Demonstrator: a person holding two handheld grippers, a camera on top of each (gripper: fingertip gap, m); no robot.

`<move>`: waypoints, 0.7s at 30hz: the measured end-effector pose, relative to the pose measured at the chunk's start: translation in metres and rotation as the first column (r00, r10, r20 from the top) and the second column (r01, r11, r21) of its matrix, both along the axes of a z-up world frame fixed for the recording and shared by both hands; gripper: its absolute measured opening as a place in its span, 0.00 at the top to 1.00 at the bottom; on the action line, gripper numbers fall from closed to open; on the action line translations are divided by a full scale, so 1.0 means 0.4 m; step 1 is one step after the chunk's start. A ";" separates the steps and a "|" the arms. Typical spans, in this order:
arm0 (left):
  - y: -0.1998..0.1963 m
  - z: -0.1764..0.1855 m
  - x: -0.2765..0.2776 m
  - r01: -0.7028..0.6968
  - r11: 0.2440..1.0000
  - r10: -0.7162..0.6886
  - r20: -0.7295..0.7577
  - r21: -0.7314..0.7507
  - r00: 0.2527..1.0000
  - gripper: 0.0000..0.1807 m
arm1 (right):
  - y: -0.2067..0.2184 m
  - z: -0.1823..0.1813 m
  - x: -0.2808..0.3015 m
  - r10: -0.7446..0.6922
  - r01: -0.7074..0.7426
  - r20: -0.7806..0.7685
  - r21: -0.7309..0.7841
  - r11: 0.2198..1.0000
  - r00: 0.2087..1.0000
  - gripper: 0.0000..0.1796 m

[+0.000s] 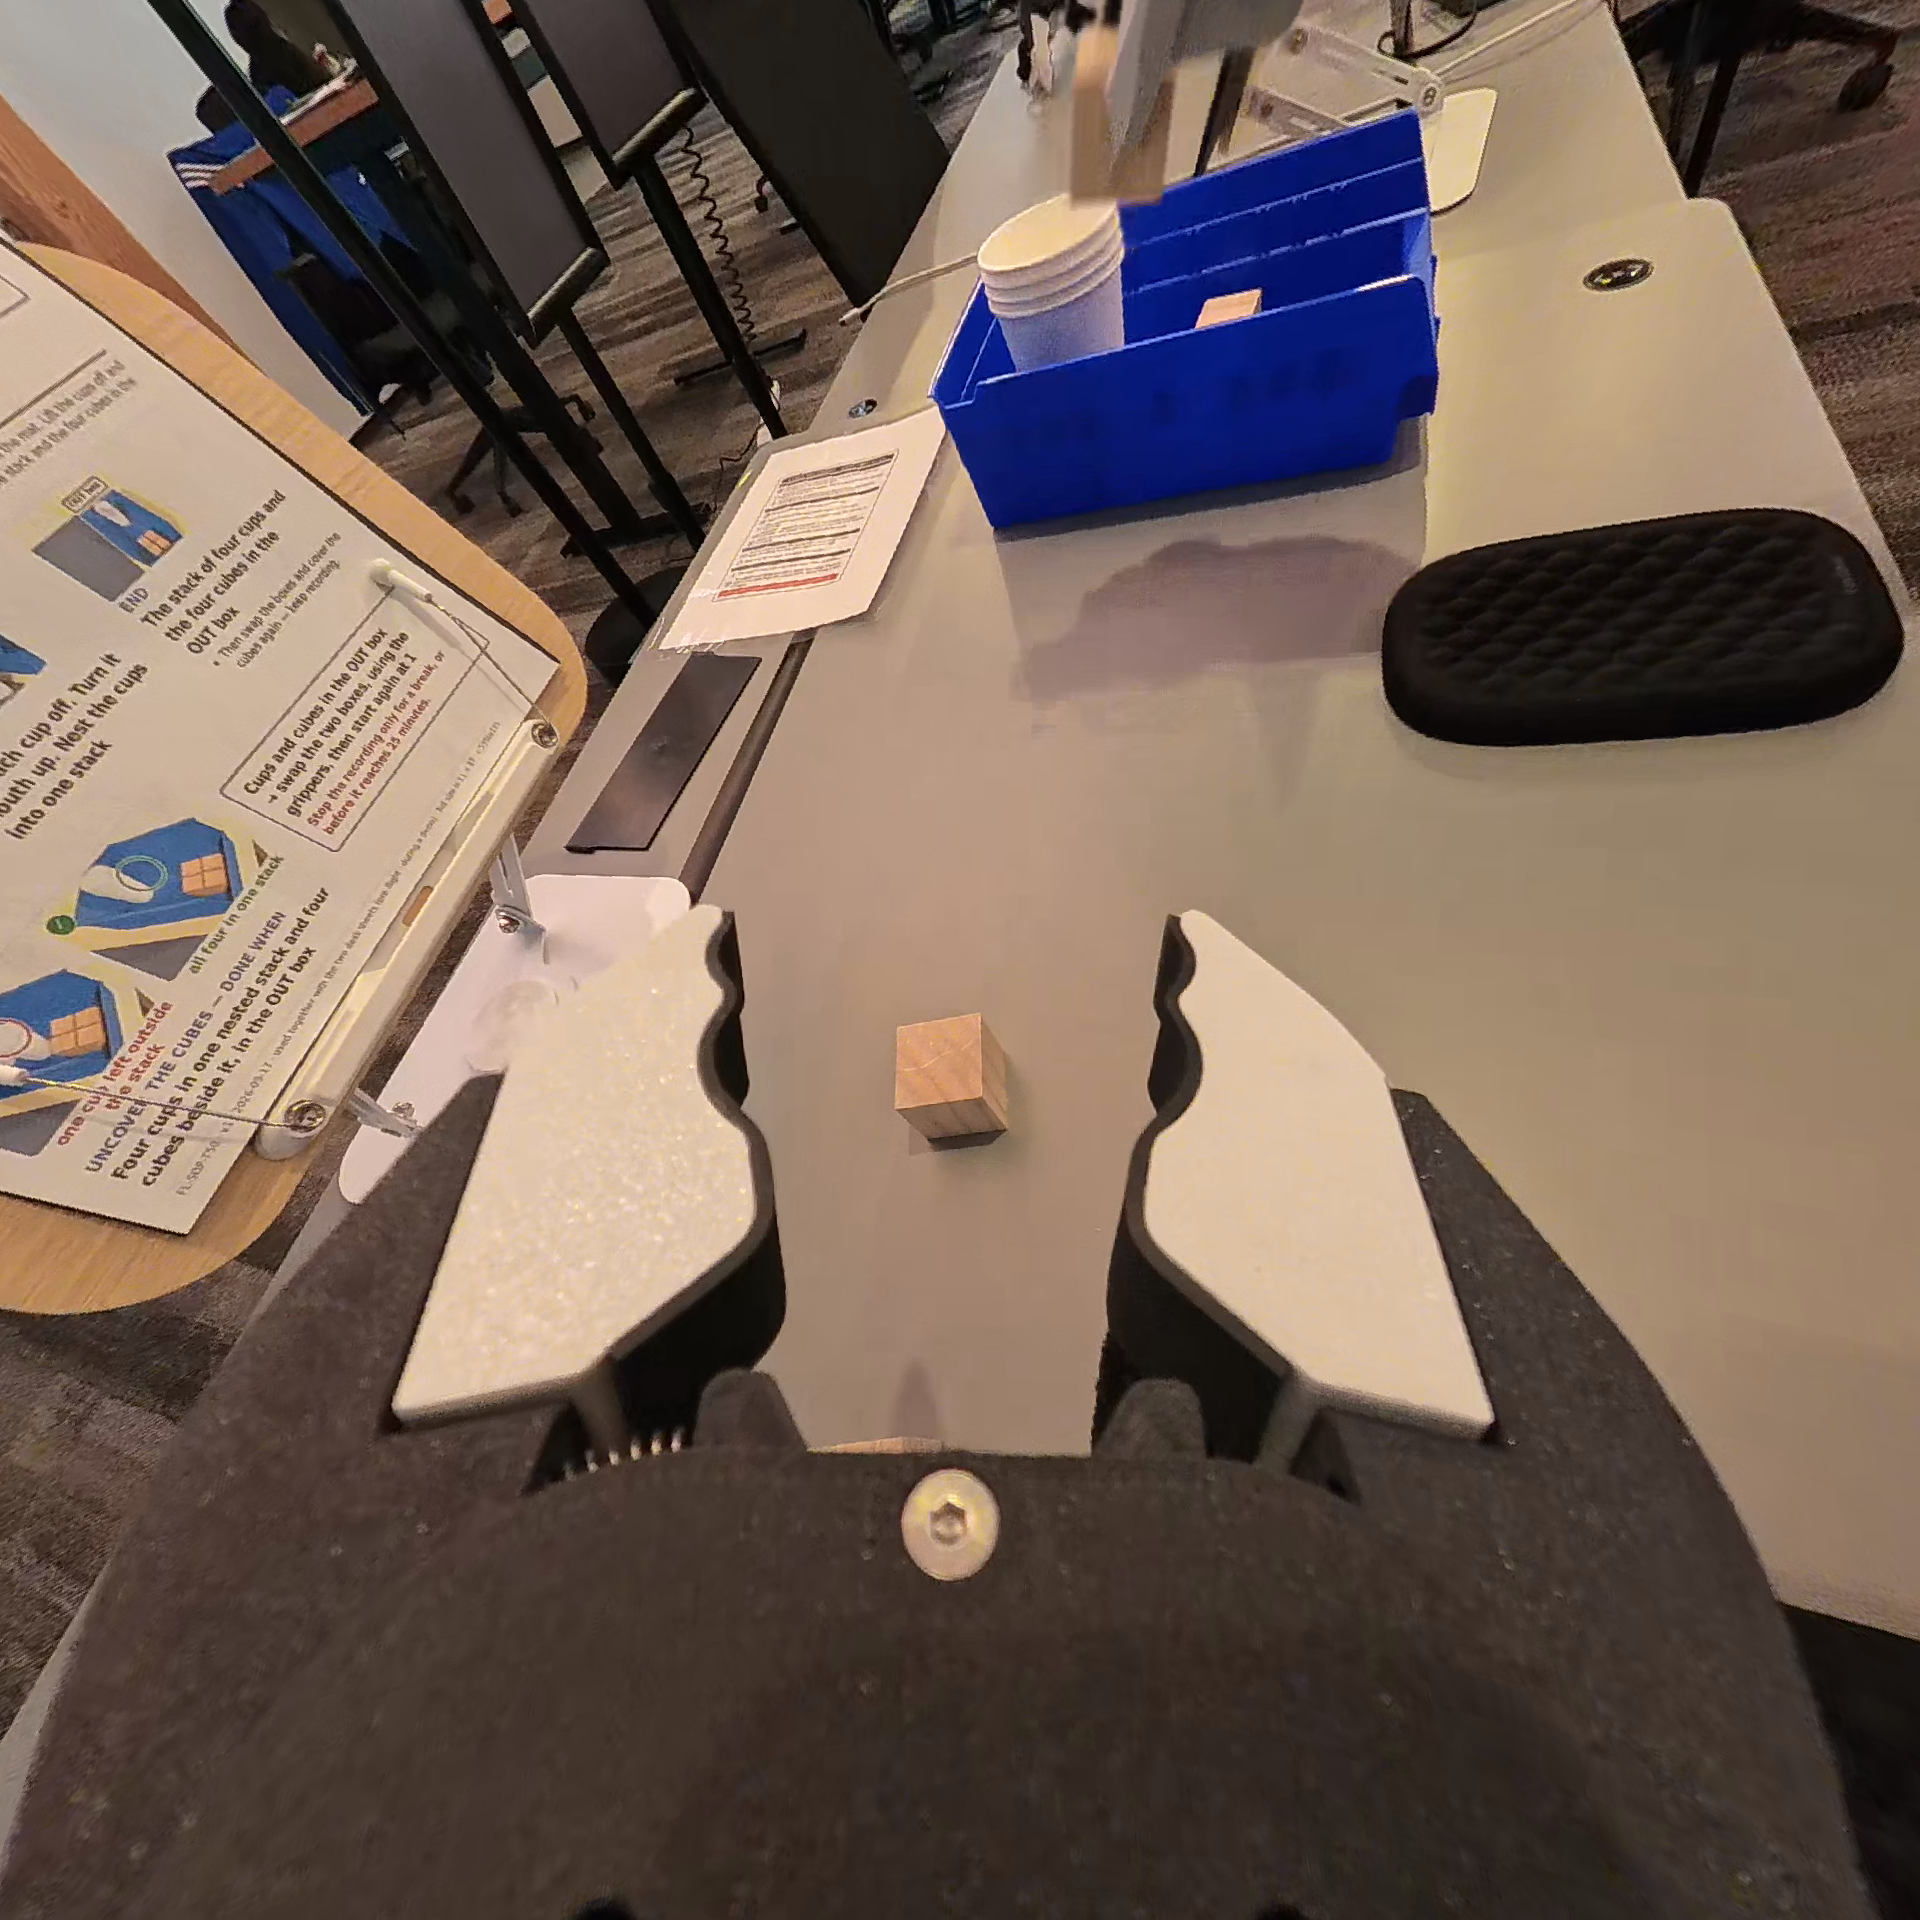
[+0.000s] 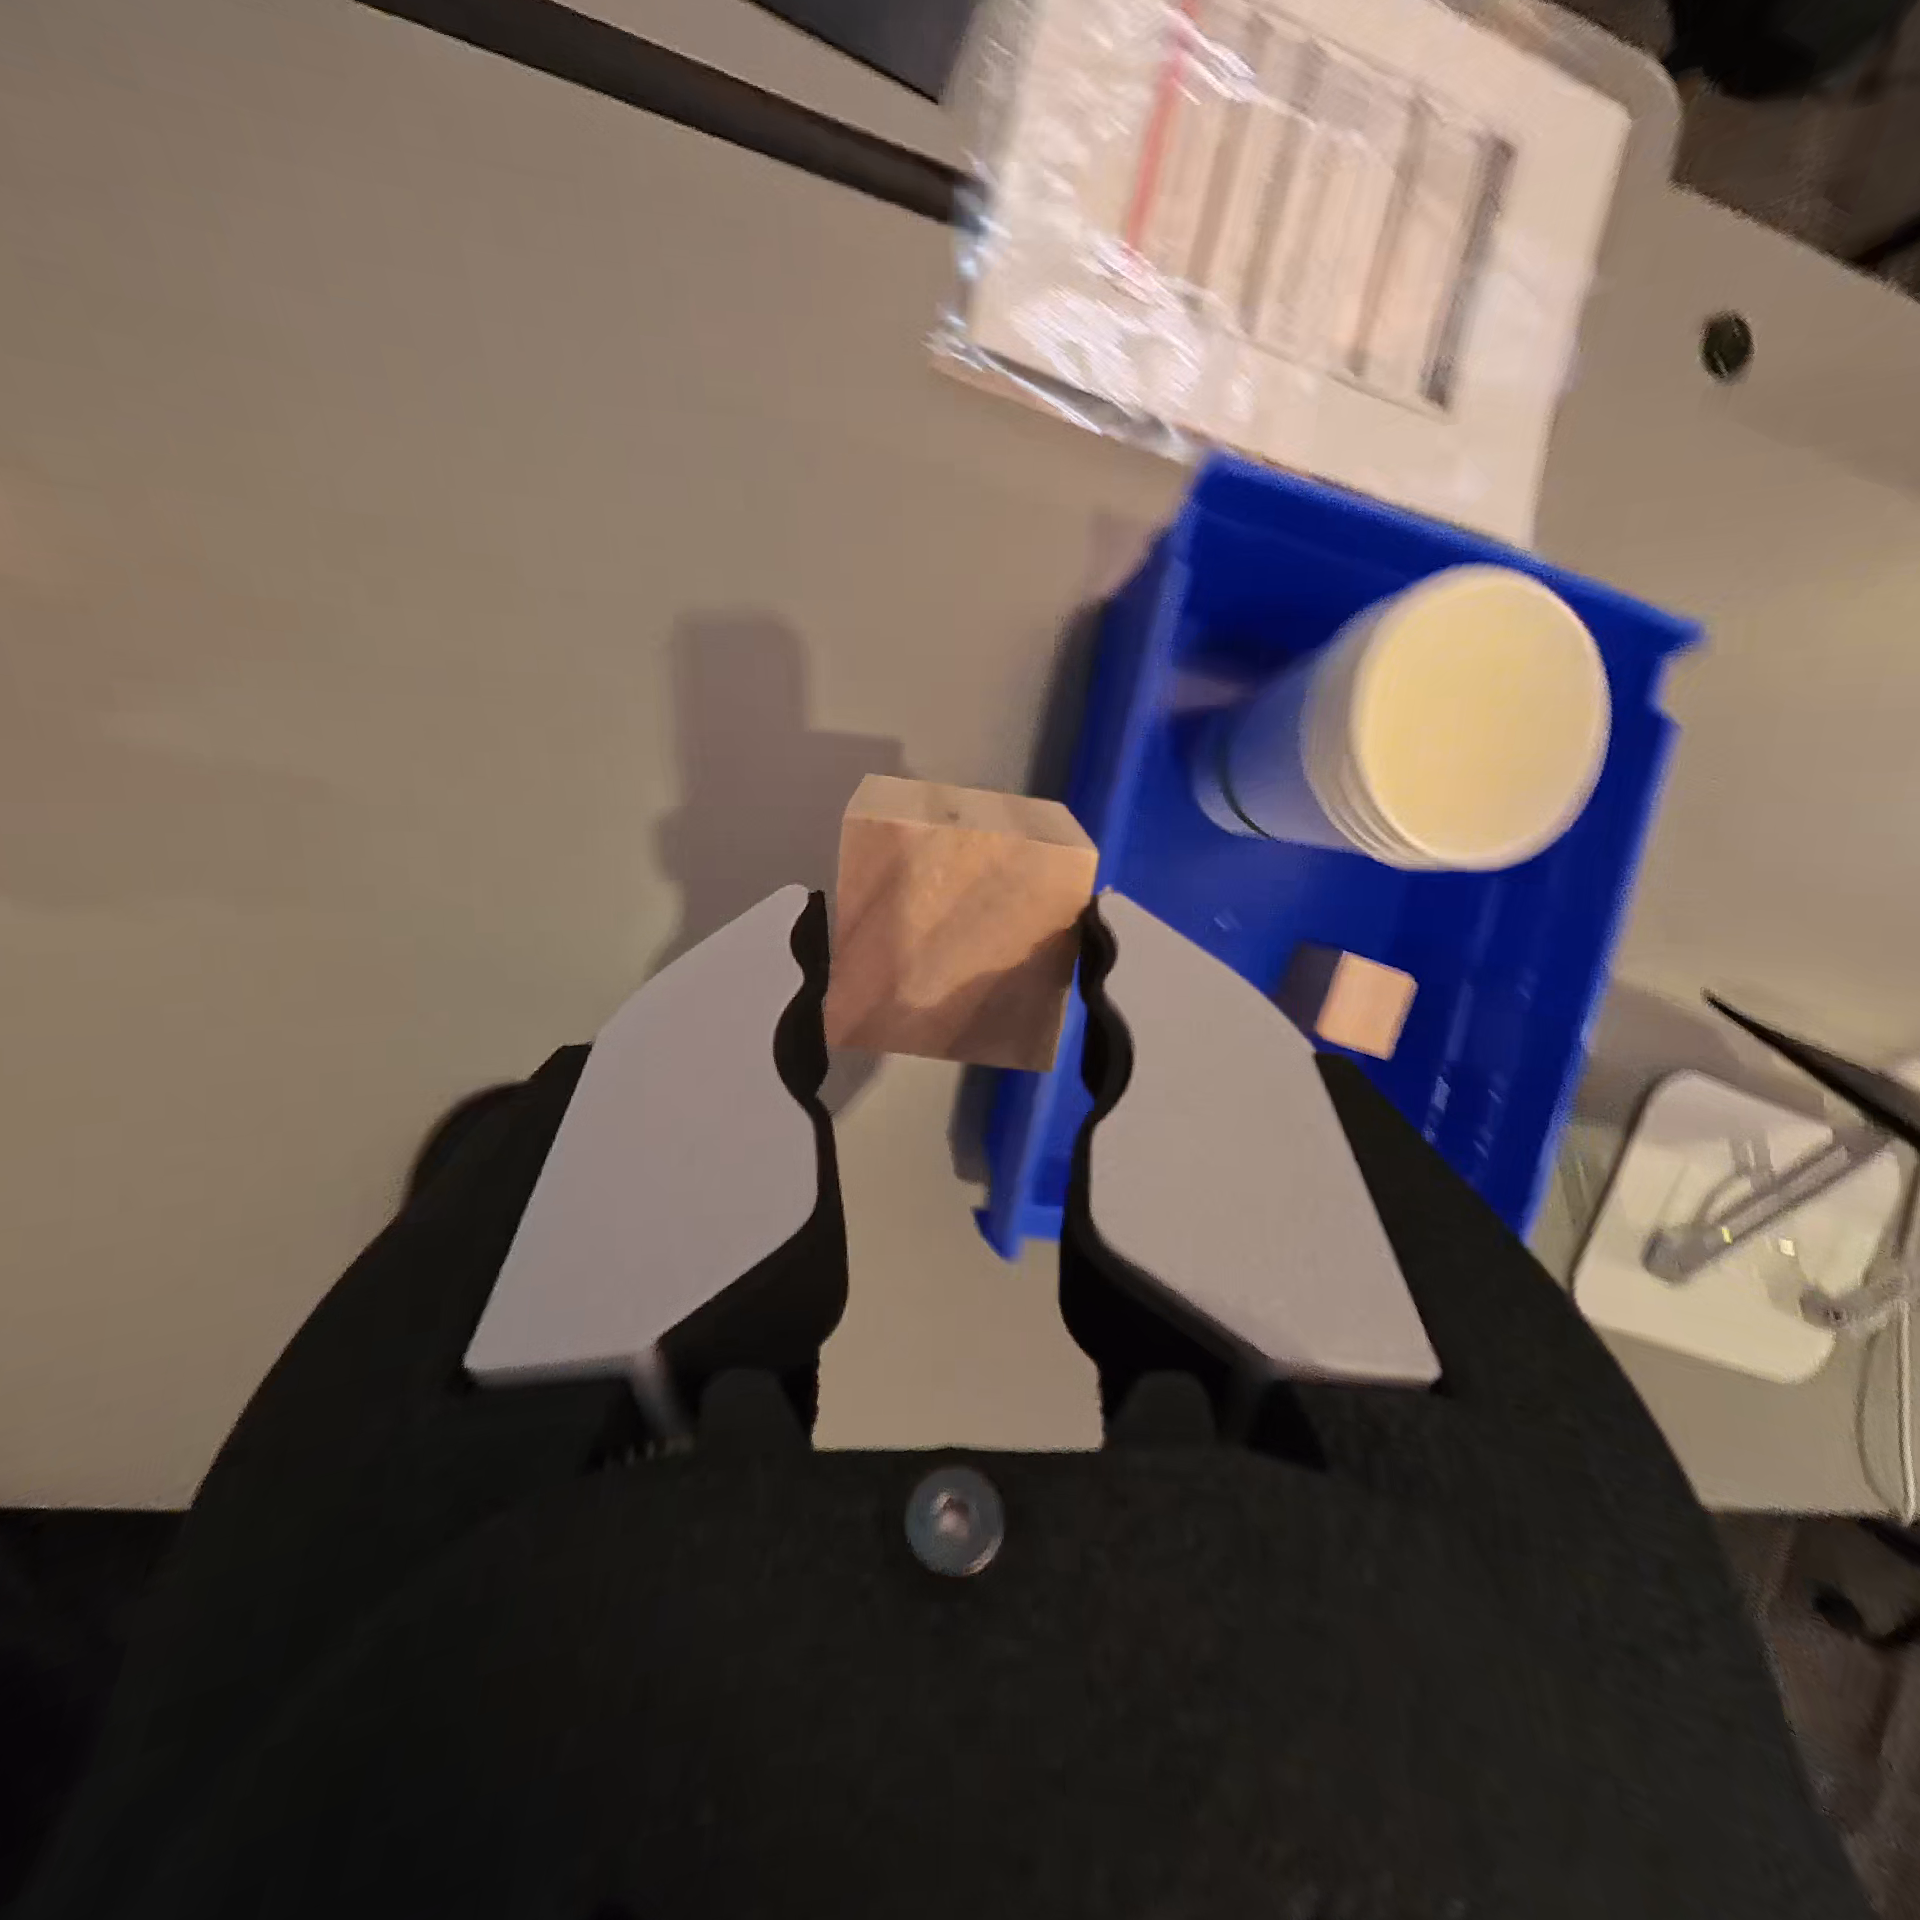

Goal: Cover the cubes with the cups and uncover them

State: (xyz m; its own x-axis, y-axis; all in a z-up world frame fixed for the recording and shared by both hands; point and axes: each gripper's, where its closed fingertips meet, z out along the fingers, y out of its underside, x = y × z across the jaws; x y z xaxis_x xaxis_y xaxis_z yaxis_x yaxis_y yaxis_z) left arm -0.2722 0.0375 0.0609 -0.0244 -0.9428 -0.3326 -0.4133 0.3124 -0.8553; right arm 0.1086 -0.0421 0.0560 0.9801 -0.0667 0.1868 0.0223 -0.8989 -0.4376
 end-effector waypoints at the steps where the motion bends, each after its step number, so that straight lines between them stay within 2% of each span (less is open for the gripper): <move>1: 0.001 -0.002 0.001 -0.003 1.000 0.003 -0.004 0.000 1.000 0.58 | -0.027 0.000 0.050 -0.035 0.035 -0.005 -0.009 0.999 0.999 0.74; 4: 0.001 -0.007 0.006 -0.007 1.000 0.007 -0.017 0.003 1.000 0.58 | -0.089 -0.045 0.179 -0.115 0.114 -0.037 -0.042 0.993 0.993 0.75; 9: 0.001 -0.022 0.017 -0.011 1.000 0.011 -0.047 0.010 0.999 0.58 | -0.137 -0.191 0.304 -0.146 0.138 -0.069 -0.116 0.984 0.987 0.75; 15: 0.012 -0.040 0.029 -0.031 0.999 0.033 -0.079 0.019 0.996 0.58 | -0.142 -0.351 0.363 -0.153 0.127 -0.114 -0.204 0.971 0.982 0.74; 21: 0.023 -0.046 0.029 -0.048 0.999 0.049 -0.086 0.014 0.995 0.59 | -0.136 -0.433 0.389 -0.133 0.103 -0.092 -0.278 0.955 0.987 0.74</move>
State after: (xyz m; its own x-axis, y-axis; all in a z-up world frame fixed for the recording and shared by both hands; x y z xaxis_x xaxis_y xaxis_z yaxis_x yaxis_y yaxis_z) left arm -0.2607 0.0466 0.0425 -0.0076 -0.9395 -0.3425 -0.5002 0.3002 -0.8122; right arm 0.2642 -0.0966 -0.1171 0.9837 -0.1444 0.1070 -0.1249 -0.9773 -0.1709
